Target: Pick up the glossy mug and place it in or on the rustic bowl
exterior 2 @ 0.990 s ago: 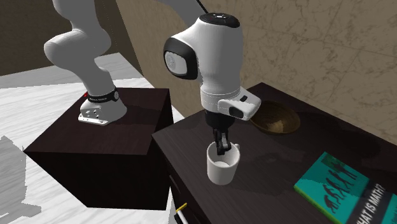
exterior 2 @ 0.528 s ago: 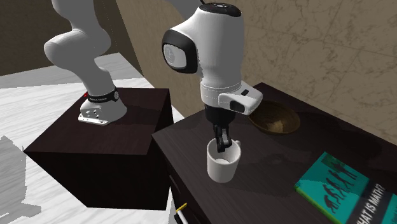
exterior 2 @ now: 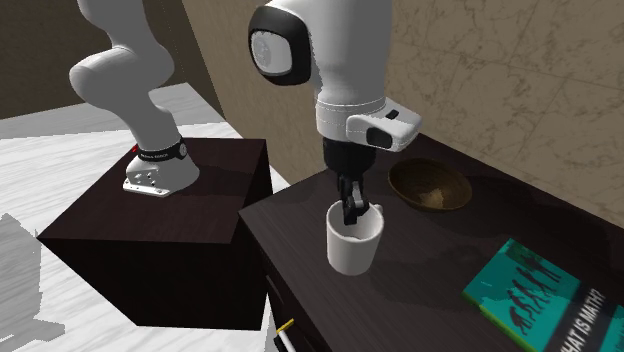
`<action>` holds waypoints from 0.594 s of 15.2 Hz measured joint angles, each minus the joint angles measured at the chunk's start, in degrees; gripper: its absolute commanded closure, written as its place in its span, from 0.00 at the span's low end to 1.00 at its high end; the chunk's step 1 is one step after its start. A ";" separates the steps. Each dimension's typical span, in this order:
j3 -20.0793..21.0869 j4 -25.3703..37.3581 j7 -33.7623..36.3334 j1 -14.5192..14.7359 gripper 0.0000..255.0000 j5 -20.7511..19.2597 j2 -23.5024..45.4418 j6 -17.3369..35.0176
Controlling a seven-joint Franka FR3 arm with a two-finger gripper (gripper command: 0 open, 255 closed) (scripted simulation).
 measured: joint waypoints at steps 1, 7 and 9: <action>-0.06 0.20 0.32 0.15 1.00 -0.33 -0.48 -0.64; -0.45 2.02 1.48 0.57 1.00 -1.91 -2.92 -4.63; -0.57 2.77 1.79 0.65 1.00 -2.40 -3.72 -6.10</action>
